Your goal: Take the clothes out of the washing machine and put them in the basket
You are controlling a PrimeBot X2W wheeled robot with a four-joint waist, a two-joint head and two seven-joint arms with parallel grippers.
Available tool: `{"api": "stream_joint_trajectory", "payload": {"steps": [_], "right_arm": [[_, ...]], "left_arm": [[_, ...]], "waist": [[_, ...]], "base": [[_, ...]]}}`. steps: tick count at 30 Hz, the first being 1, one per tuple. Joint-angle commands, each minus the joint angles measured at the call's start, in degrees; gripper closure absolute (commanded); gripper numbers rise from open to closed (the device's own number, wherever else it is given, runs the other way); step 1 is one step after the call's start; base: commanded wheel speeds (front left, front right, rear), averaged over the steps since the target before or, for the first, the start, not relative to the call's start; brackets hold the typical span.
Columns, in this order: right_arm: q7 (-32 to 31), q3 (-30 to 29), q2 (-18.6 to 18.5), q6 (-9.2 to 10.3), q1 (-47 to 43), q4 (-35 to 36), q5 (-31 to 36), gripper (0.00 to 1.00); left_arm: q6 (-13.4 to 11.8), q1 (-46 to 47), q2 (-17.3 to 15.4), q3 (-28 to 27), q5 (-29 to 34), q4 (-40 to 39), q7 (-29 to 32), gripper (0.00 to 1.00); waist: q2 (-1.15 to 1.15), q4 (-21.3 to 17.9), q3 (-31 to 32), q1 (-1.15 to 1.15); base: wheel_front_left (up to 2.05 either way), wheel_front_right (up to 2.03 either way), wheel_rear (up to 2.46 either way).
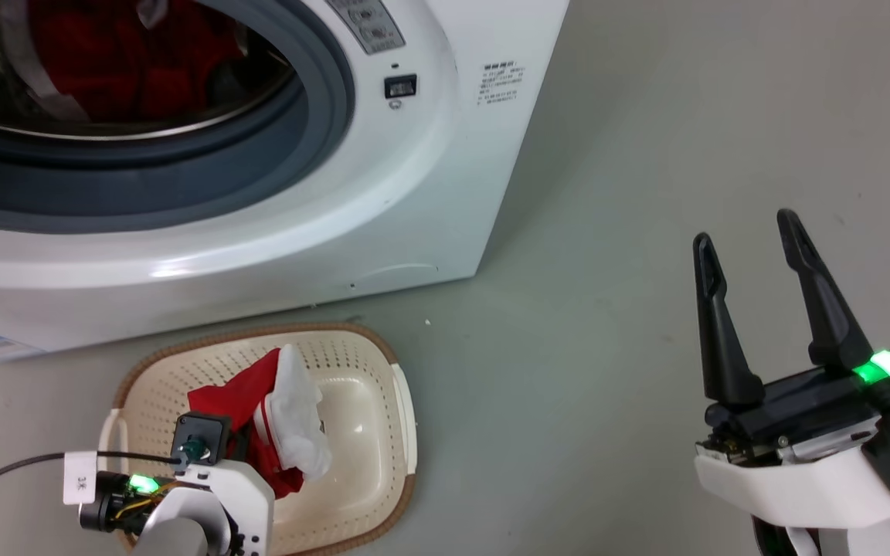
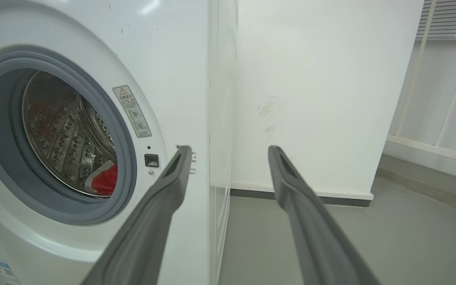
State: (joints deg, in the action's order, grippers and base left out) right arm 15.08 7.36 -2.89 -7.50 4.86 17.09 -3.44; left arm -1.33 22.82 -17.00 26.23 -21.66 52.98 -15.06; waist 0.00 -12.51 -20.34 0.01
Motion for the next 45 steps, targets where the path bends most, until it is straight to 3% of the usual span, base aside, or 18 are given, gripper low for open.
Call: {"api": "stream_joint_trajectory", "payload": {"steps": [1,15,24,35,36,37,38,45], "right_arm": [[0.1,0.1,0.0,0.02,1.1,0.3,-0.1,0.00],[0.1,0.5,0.0,0.02,8.3,2.6,-2.7,0.00],[0.1,0.0,0.0,0.02,11.2,4.3,-4.1,0.00],[0.1,-0.8,0.0,0.02,11.9,4.7,-4.8,0.00],[0.1,-0.8,0.0,0.02,11.9,4.6,-4.6,0.00],[0.1,-0.8,0.0,0.02,11.9,4.5,-4.5,0.00],[0.1,-0.7,0.0,0.02,11.9,4.3,-4.4,0.00],[0.1,-0.7,0.0,0.02,10.2,3.1,-3.7,0.00]], "left_arm": [[0.3,1.2,0.1,0.1,0.4,0.6,-0.2,1.00],[2.9,15.1,-0.1,2.2,2.2,16.6,2.2,1.00],[3.3,19.5,-0.4,2.9,1.8,19.8,6.8,1.00],[3.2,20.5,-0.6,4.8,2.5,20.5,8.9,1.00],[3.0,20.5,-0.5,4.9,2.5,20.6,8.7,0.82],[2.7,20.5,-0.4,4.9,2.4,20.6,8.1,0.34],[2.7,20.4,-0.2,5.0,2.4,20.6,8.0,0.00],[3.0,17.5,0.7,5.8,2.0,20.7,6.2,0.00]], "waist": [[0.00,-1.2,-3.1,-0.01],[0.00,-4.4,-16.1,-0.01],[0.00,-5.8,-21.9,-0.01],[0.00,-5.8,-23.7,-0.01],[0.00,-5.7,-23.6,-0.01],[0.00,-5.6,-23.4,-0.01],[0.00,-5.5,-23.1,-0.01],[0.00,-4.9,-18.8,-0.01]], "base": [[0.00,0.00,0.00],[0.00,0.00,0.00],[0.00,0.00,0.00],[0.00,0.00,0.00],[0.00,0.00,0.00],[0.00,0.00,0.00],[0.00,0.00,0.00],[0.00,0.00,0.00]]}}
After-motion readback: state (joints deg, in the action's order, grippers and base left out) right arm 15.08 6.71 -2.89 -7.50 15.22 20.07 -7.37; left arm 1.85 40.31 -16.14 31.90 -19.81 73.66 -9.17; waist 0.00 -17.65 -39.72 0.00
